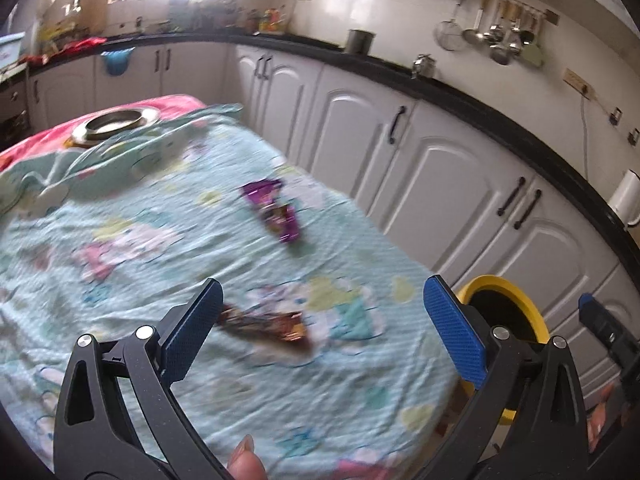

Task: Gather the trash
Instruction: 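Move both open tools from the bin back over the bed, then grasp the brown chocolate bar wrapper with the left tool while the right tool grasps the purple candy wrapper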

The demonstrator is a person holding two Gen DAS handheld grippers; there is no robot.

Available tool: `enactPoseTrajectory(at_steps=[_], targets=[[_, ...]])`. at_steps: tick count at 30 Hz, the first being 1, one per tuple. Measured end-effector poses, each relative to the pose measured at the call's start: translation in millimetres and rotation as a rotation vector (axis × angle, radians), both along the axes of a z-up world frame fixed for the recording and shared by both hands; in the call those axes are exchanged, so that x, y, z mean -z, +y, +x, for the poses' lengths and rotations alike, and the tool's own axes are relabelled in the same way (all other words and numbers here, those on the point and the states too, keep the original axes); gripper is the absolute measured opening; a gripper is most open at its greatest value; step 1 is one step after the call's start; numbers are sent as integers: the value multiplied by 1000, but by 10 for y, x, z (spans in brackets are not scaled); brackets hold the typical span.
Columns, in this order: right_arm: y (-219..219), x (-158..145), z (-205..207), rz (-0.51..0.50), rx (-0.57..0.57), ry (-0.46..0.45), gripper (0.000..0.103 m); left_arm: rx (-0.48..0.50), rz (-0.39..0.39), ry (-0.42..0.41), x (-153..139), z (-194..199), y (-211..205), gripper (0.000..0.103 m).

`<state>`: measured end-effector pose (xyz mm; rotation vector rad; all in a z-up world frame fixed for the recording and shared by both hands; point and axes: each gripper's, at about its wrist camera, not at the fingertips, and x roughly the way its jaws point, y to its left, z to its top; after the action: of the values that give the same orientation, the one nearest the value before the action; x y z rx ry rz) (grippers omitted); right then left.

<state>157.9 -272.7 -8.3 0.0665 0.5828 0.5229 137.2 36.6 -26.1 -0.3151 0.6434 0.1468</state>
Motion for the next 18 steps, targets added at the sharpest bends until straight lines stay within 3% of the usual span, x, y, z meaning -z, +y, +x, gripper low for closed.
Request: enactPoseTrajectory(at_steps=[9,15,18], targets=[[557,-64,253,-13,-106,22,81,-48,-67,47,178,-126,438,92],[875,-91,445,-18,-160,39,76,-43,-160,86,346,-91,579,65],[1046,-82,583,-27,-192,58,73,-35,-198,91,388,-20,598,60]])
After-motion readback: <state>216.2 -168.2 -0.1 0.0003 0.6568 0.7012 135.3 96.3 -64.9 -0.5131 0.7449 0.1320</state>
